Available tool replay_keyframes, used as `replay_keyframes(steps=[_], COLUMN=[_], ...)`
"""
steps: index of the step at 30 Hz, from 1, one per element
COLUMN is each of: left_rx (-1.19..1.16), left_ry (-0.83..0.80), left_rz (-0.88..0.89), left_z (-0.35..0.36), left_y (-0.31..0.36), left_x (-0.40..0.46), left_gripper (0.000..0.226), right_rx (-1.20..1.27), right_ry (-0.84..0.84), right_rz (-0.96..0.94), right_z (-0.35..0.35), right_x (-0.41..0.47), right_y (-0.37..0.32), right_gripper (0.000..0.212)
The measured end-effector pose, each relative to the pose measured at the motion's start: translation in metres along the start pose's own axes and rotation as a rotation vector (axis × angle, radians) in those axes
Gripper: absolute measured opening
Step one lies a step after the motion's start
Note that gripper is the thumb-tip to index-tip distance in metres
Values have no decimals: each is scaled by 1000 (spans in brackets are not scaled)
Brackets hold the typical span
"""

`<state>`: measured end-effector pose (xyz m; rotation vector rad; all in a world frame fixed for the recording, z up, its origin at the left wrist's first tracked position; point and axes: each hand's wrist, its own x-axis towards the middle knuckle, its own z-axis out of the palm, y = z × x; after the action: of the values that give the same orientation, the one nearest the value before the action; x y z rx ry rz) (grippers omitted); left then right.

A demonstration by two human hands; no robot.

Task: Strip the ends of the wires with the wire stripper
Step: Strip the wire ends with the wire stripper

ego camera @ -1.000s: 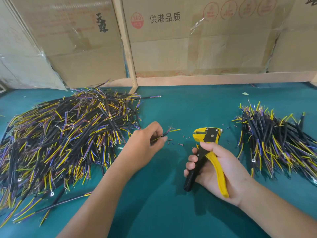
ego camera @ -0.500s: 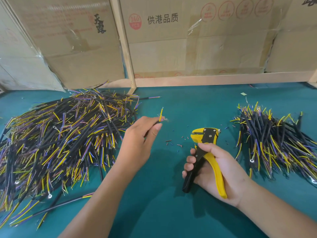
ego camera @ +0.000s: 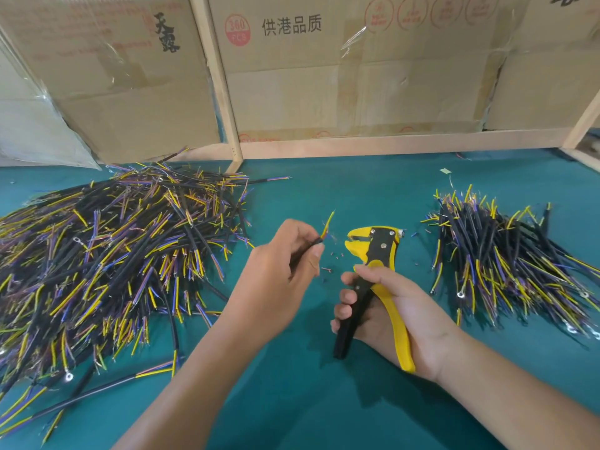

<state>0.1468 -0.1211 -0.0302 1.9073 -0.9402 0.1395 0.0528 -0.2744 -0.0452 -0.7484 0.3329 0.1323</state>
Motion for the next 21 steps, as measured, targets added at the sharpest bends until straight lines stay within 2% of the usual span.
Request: replay_keyframes(steps=[4,9,13,16,21], left_rx=[37,73,107,127,138], left_ry=[-63,-123,-165,-185,-212], left_rz=[1,15,1,-8,-39], left_z=[5,8,11,13,11], left_y=[0,4,8,9,9], left_x=[-2,-5,-7,-8,-8], left_gripper=[13,6,12,10,4], right_rx=[-61,-141,-222,-244,-294], right_ry=[1,20,34,43,39], right_rz=[-119,-258,-303,-319,-339], right_z=[1,-2,-3,-3,-4], right_x=[1,2,2,2,1], right_y=[-1,-4,-3,-3,-4], right_gripper=[29,29,24,9,13])
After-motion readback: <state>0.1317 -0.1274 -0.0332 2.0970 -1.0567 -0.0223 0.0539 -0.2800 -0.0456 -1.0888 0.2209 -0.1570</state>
